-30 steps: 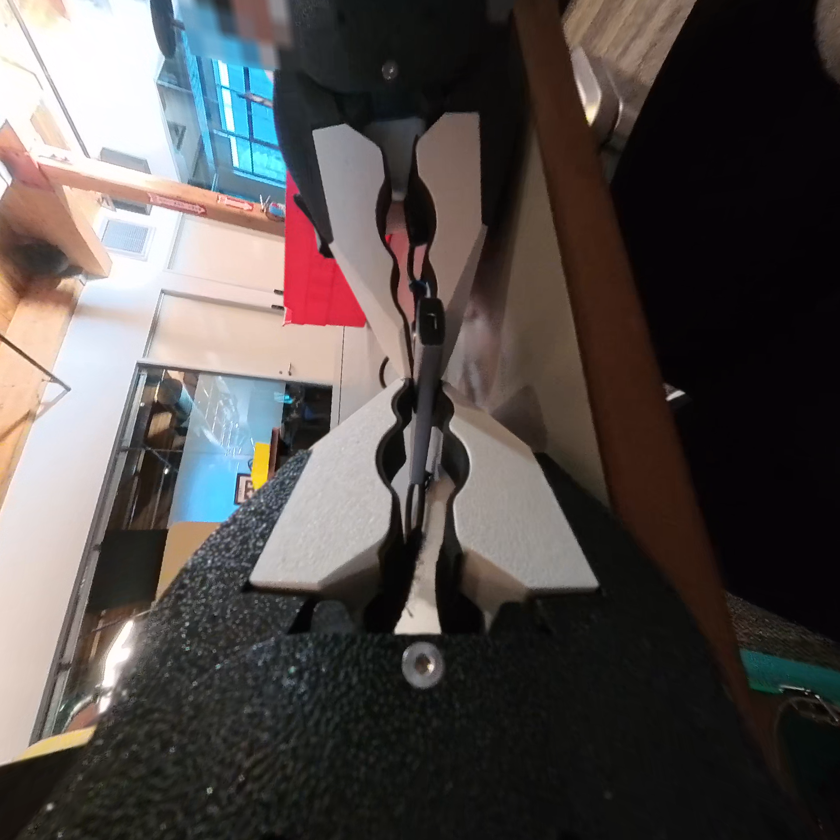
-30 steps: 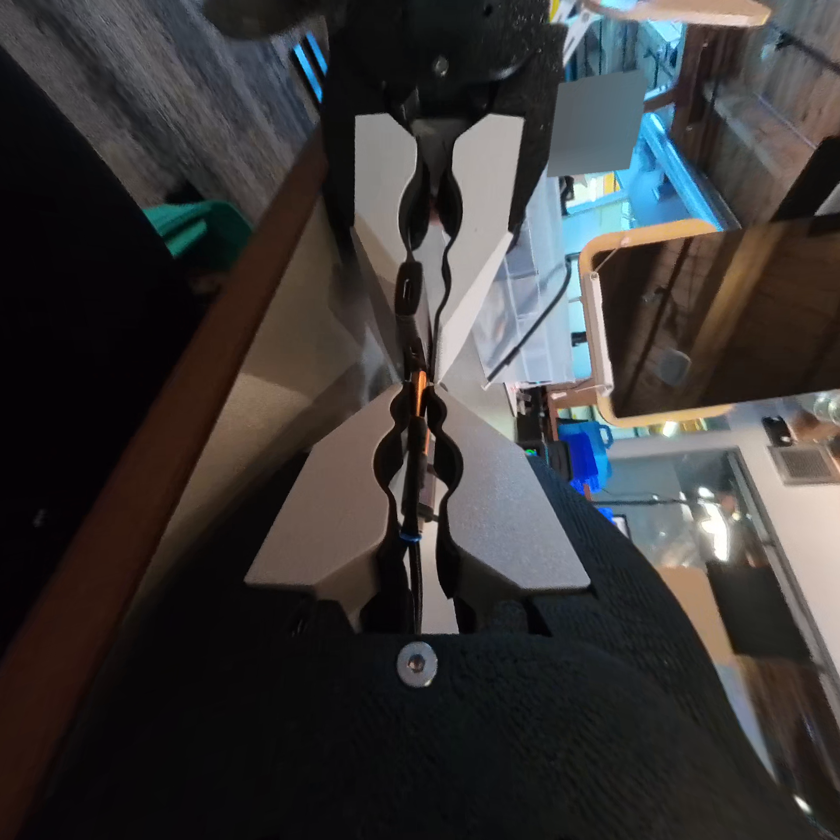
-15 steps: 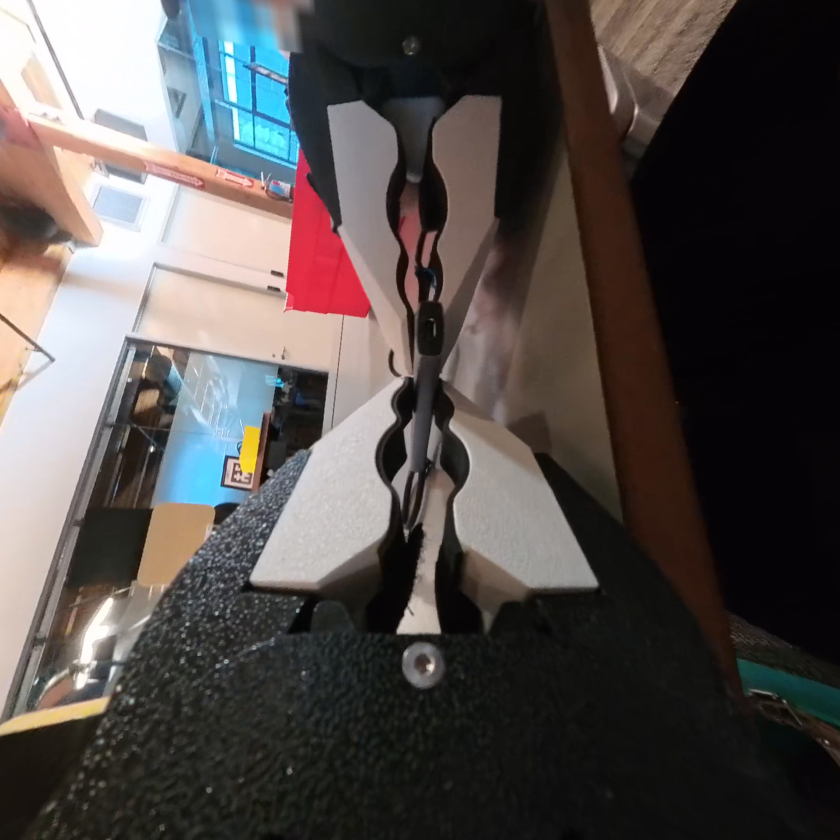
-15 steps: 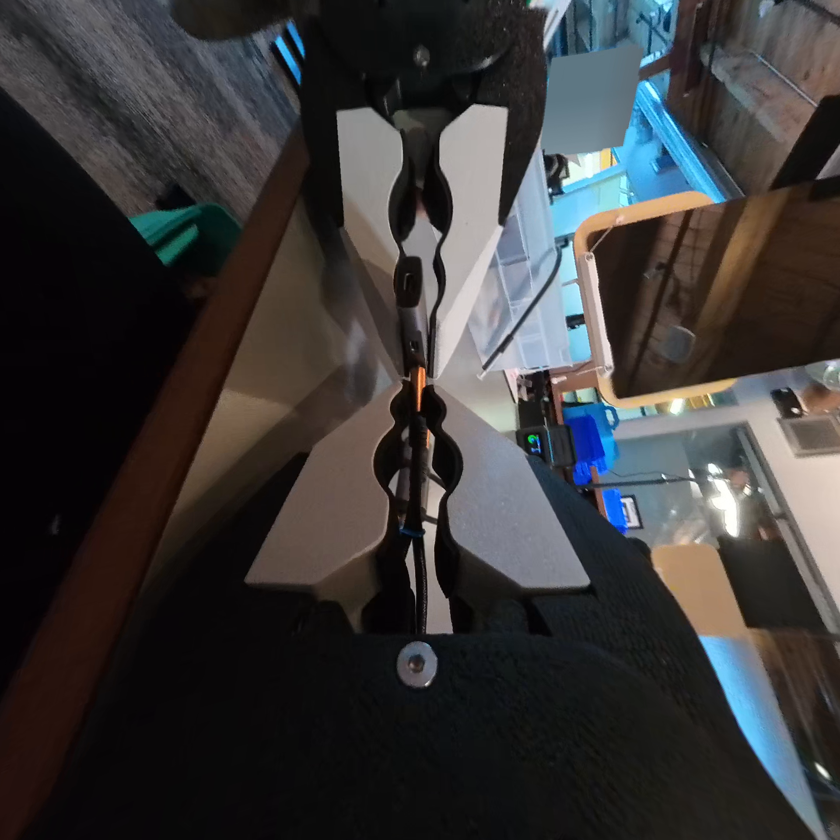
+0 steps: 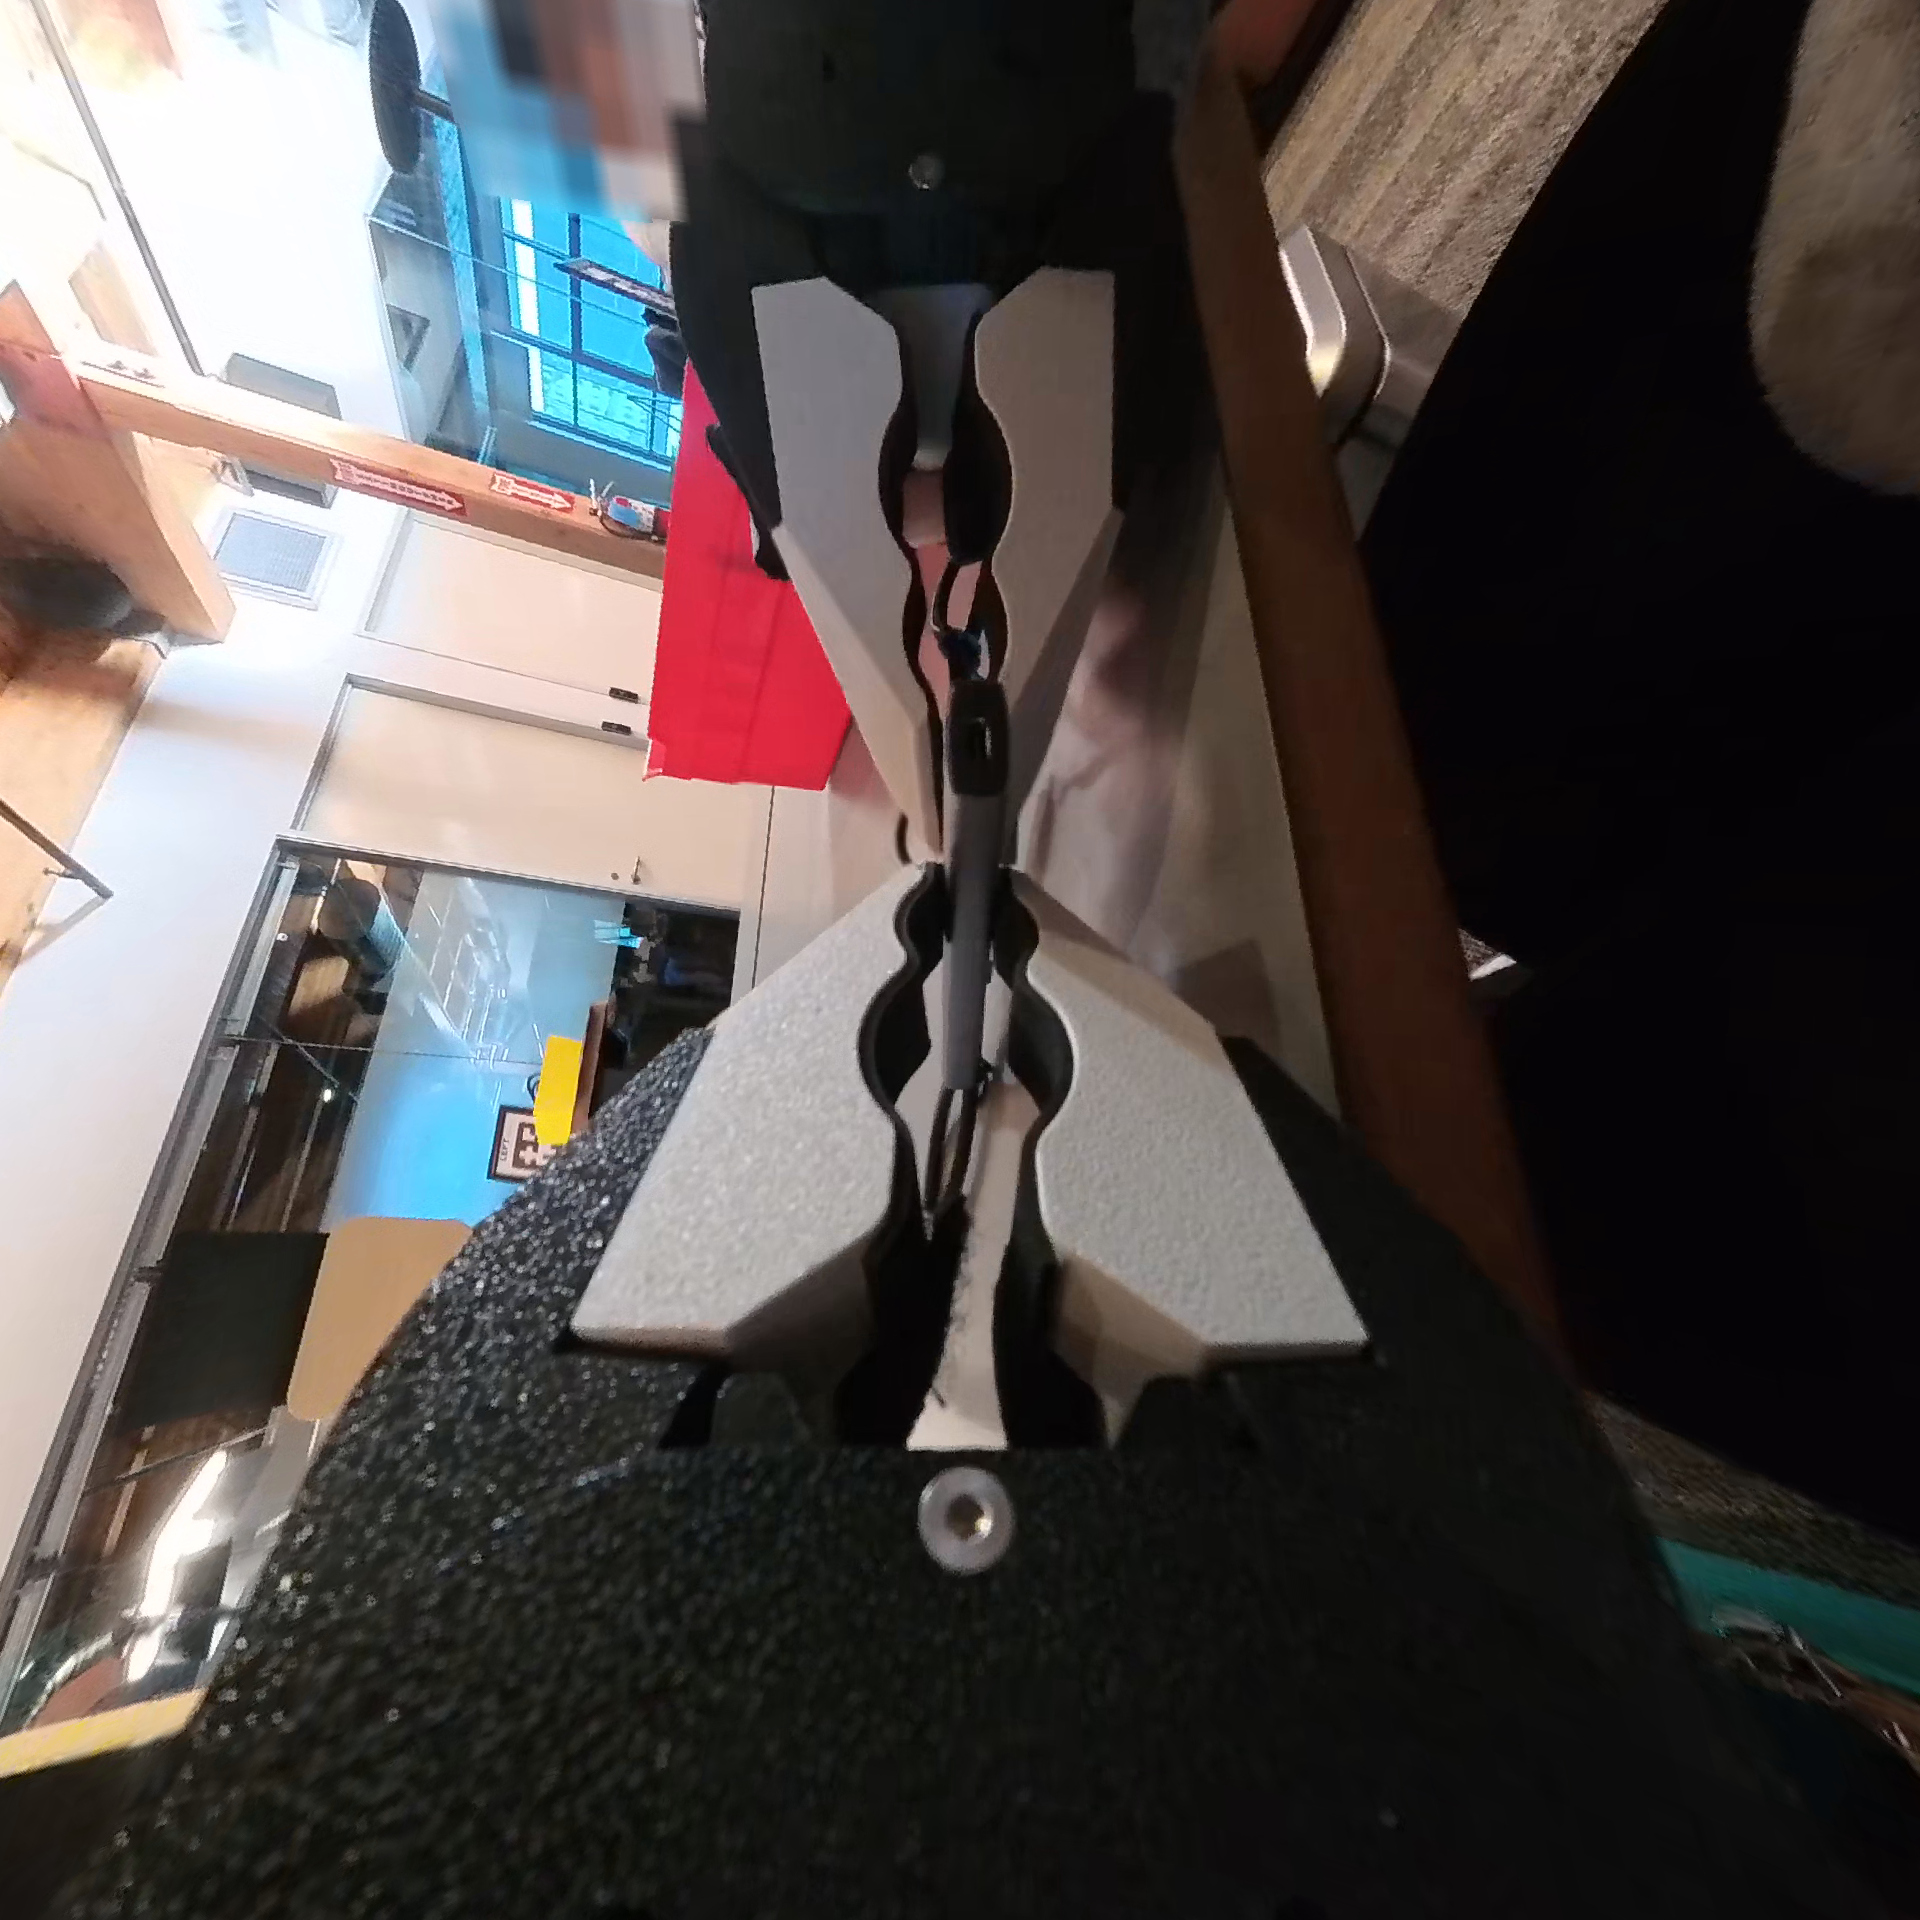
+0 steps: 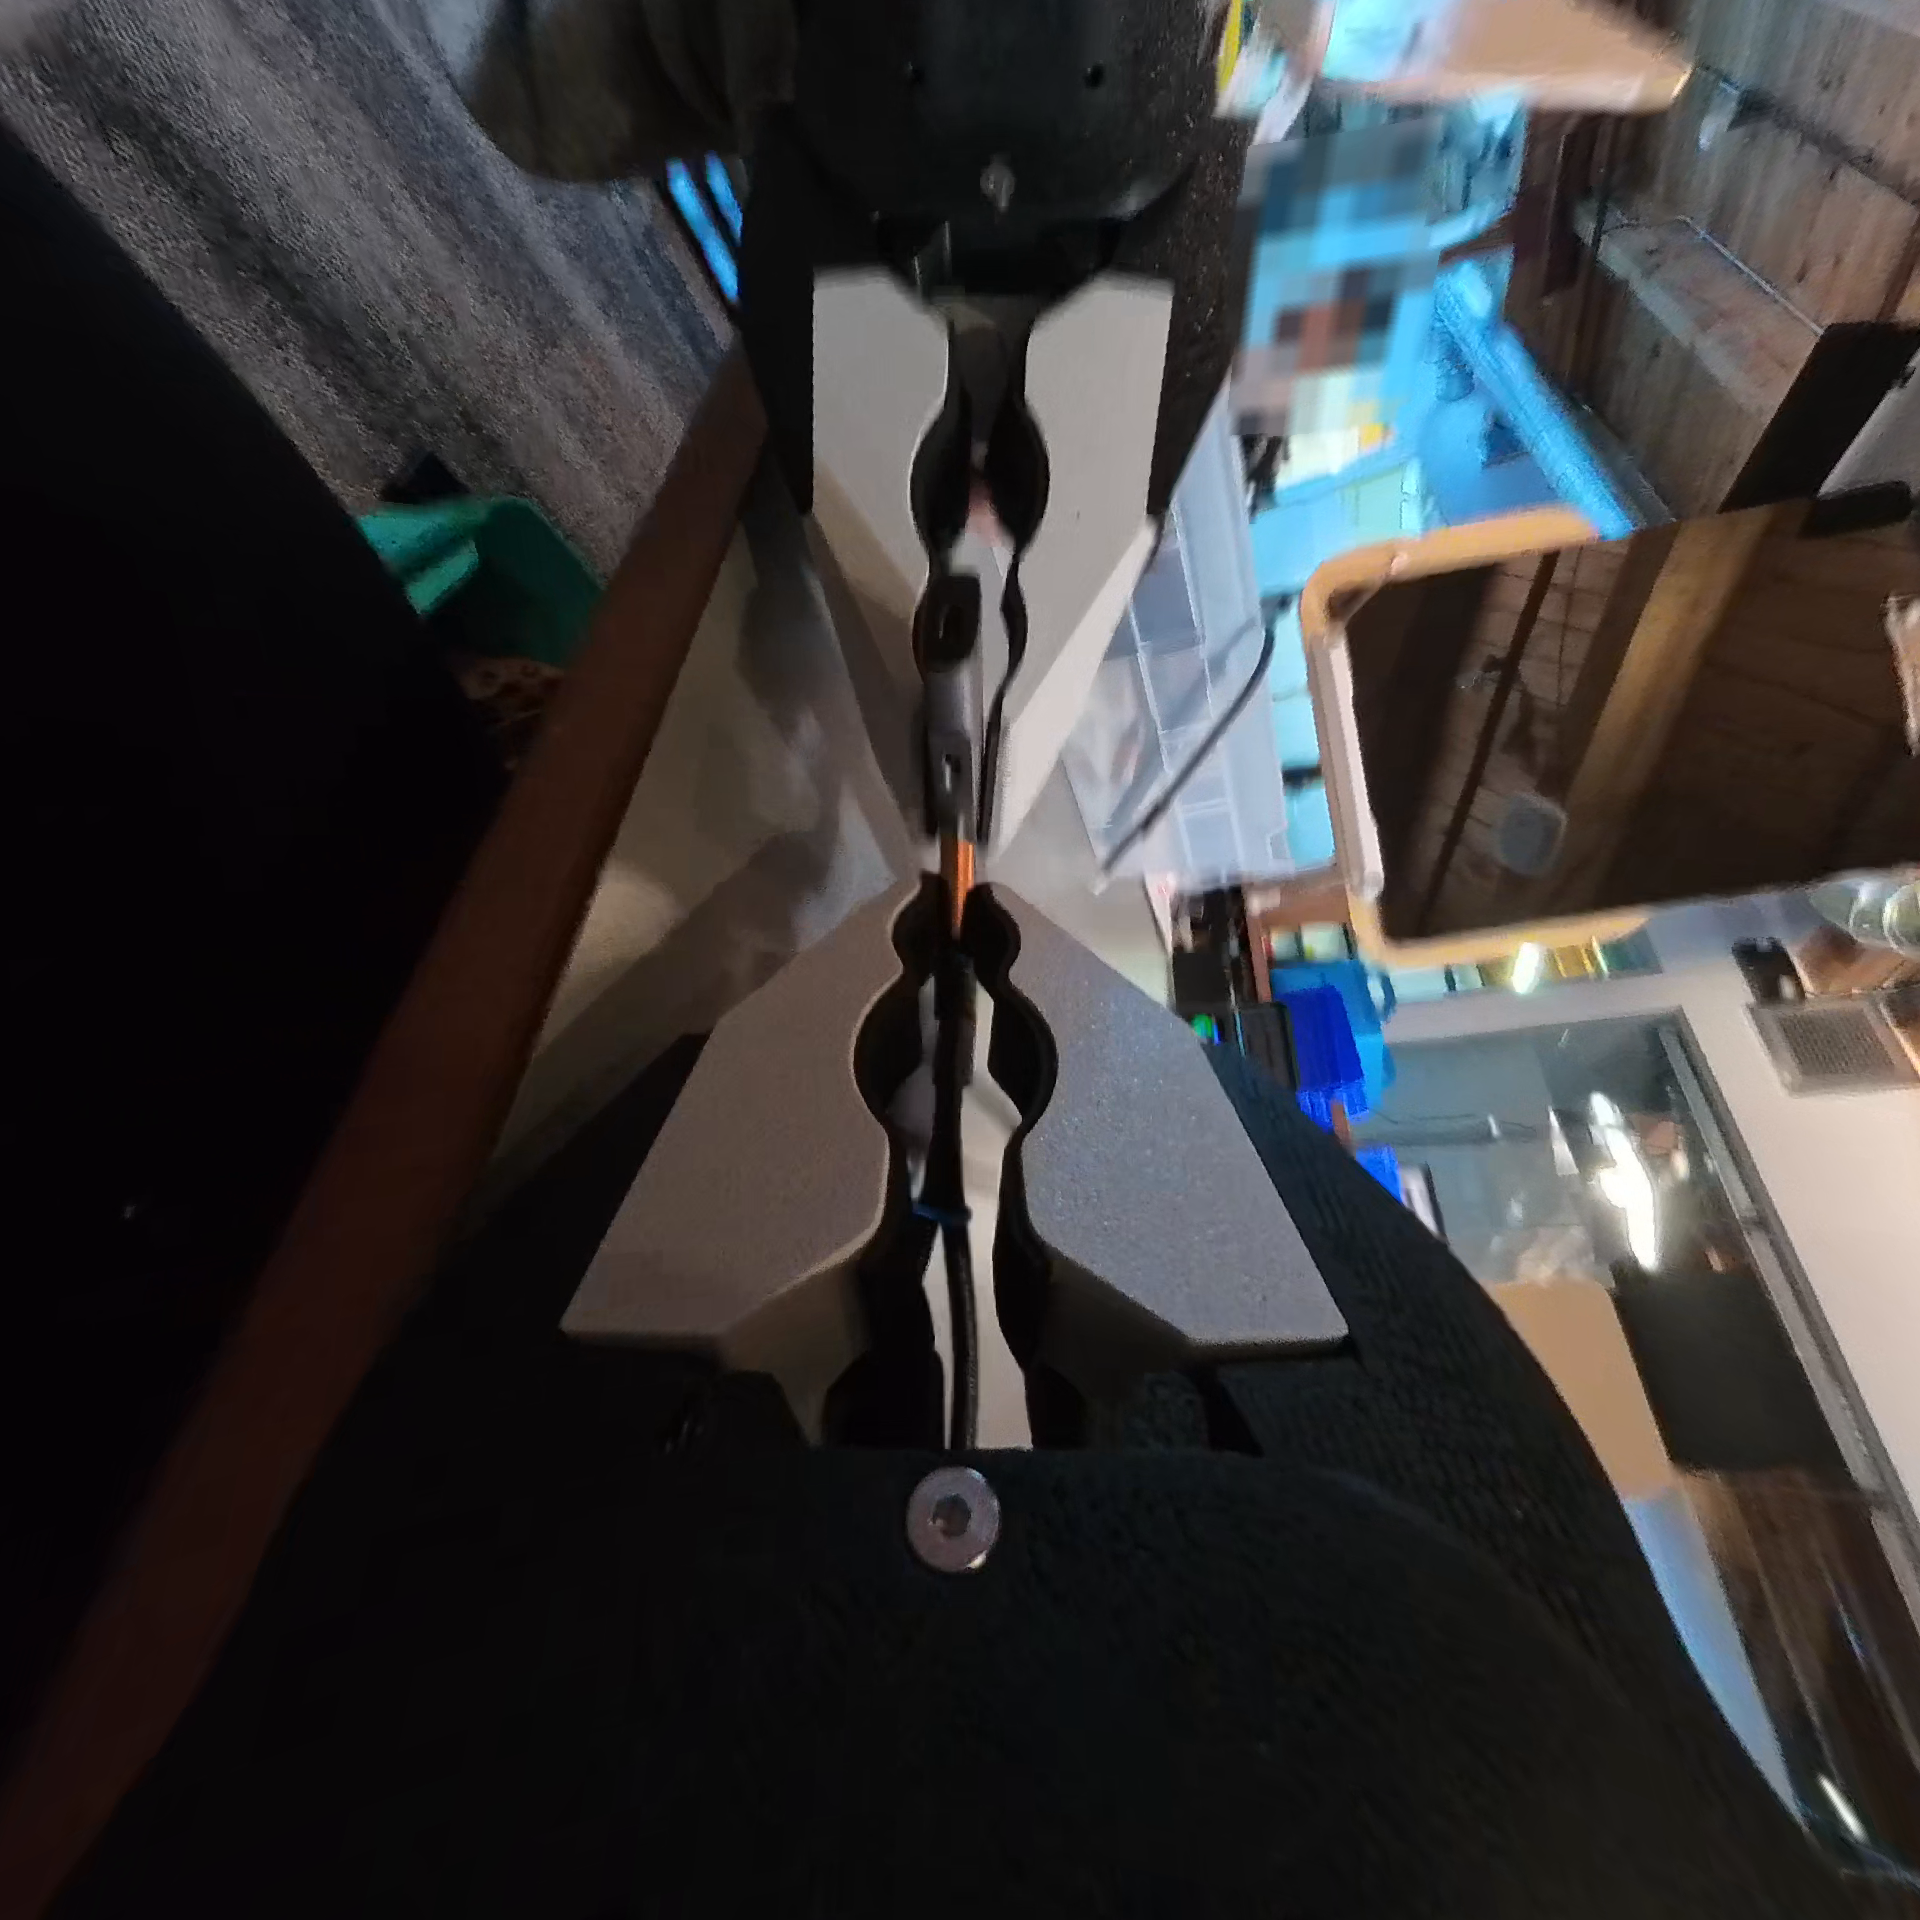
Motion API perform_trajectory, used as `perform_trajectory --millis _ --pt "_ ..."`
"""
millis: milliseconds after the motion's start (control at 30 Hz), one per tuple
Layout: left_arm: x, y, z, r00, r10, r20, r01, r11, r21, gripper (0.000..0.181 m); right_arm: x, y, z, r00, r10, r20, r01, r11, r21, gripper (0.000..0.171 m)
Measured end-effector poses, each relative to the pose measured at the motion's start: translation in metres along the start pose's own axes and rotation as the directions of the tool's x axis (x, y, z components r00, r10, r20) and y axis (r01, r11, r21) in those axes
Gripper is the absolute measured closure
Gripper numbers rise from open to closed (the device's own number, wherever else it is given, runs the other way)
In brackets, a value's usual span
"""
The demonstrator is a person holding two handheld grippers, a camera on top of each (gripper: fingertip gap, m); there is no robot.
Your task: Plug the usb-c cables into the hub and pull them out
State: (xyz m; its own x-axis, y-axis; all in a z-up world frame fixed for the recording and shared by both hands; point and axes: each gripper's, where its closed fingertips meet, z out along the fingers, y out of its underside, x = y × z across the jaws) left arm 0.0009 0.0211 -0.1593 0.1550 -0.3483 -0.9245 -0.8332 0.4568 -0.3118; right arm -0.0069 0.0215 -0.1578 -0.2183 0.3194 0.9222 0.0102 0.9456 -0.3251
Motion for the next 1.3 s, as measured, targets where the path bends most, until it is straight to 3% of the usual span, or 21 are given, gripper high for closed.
perform_trajectory --millis 67,133,167,267,367,533,733,867,967,1100,1233,1300 --pt "-0.01 0.048 -0.015 0.999 -0.008 0.045 0.016 0.984 -0.176 0.174 0.009 0.03 -0.014 0.999 0.039 -0.035 -0.042 0.995 -0.088 0.167" --pt "-0.029 0.053 -0.028 0.963 -0.243 0.116 0.256 0.96 -0.112 0.174 0.021 0.046 -0.026 0.979 0.195 -0.06 -0.2 0.975 -0.092 0.167" --pt "-0.03 0.041 -0.021 0.96 -0.263 0.099 0.271 0.959 -0.078 0.174 0.021 0.044 -0.023 0.976 0.21 -0.06 -0.214 0.973 -0.088 0.167" --pt "-0.01 0.024 -0.003 0.995 -0.098 0.036 0.1 0.993 -0.066 0.173 0.012 0.043 -0.015 0.989 0.143 -0.024 -0.145 0.984 -0.104 0.167" --pt "-0.019 0.026 -0.001 0.988 -0.139 0.07 0.143 0.988 -0.063 0.174 0.018 0.048 -0.016 0.982 0.186 -0.043 -0.19 0.976 -0.107 0.167" --pt "-0.028 0.032 0.014 0.989 -0.101 0.108 0.11 0.991 -0.079 0.173 0.021 0.049 -0.012 0.991 0.109 -0.075 -0.118 0.985 -0.127 0.167" --pt "-0.035 0.041 0.02 0.984 -0.099 0.149 0.116 0.986 -0.117 0.173 0.097 0.015 -0.037 0.968 0.115 -0.222 -0.139 0.986 -0.097 0.167" --pt "-0.034 0.041 0.02 0.984 -0.1 0.148 0.117 0.986 -0.114 0.173 0.158 0.031 -0.093 0.963 0.027 -0.268 -0.099 0.961 -0.259 0.167" --pt "-0.035 0.039 0.021 0.984 -0.104 0.147 0.121 0.987 -0.109 0.173 0.179 0.077 -0.152 0.967 0.052 -0.248 -0.165 0.872 -0.461 0.167" --pt "-0.047 0.033 0.02 0.952 -0.243 0.184 0.256 0.965 -0.053 0.172 0.152 0.151 -0.223 0.931 0.298 -0.212 -0.358 0.625 -0.694 0.167" --pt "-0.04 0.033 0.025 0.969 -0.183 0.166 0.199 0.976 -0.083 0.172 0.1 0.203 -0.254 0.835 0.512 -0.202 -0.447 0.417 -0.792 0.164" --pt "-0.038 0.033 0.026 0.975 -0.159 0.158 0.175 0.98 -0.094 0.172 0.088 0.213 -0.254 0.774 0.588 -0.233 -0.515 0.373 -0.771 0.14"
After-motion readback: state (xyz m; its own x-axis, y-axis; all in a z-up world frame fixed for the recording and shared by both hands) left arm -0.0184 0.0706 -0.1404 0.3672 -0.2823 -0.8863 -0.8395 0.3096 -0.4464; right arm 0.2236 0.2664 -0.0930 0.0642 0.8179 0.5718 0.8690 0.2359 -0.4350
